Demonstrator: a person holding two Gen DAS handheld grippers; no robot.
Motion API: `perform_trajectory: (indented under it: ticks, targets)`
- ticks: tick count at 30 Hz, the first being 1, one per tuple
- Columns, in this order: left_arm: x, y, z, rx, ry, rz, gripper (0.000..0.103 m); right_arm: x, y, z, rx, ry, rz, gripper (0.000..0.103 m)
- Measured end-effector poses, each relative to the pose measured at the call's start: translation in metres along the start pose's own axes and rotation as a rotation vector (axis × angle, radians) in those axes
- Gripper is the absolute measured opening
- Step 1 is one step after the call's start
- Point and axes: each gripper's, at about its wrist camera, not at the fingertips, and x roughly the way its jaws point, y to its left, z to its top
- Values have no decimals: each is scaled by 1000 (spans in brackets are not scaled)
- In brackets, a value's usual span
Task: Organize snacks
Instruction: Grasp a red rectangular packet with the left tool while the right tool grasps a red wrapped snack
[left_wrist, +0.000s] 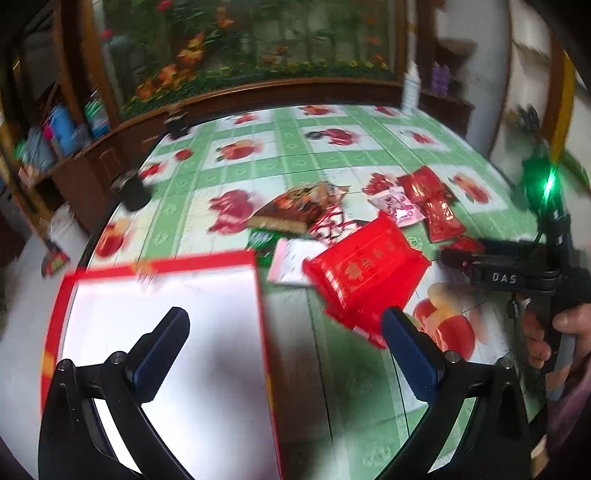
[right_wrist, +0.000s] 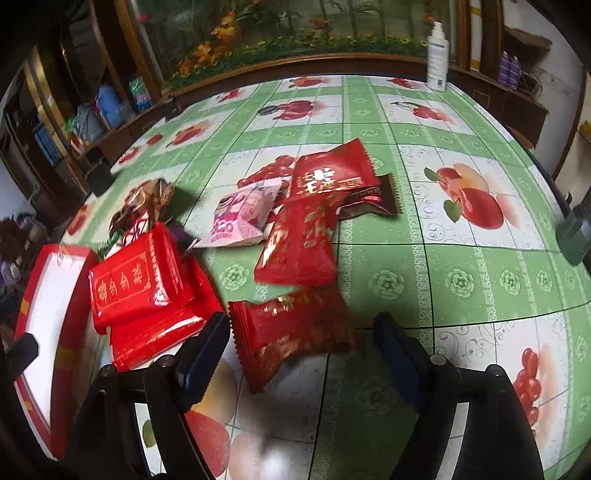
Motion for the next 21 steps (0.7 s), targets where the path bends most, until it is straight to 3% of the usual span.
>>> perform_trajectory:
  ticks: [3,9,14,17,21]
  targets:
    - [13,-13,16,92,6,-6,103,-1,-4,2,3,-18,-19,67]
    - [37,-34,34,261,27,-38,103,3,11,-2,-105,-17,-105,67]
    - [54,-57,36,425,49,-29,103,1,6,-1,-88,-9,-120,67]
    - [64,-65,39,466,85,-64,103,1,1,0,-75,-7,-130,67]
    - [75,-72,35,494,122,-57,103,0,-3,0,-65,-7,-136,67]
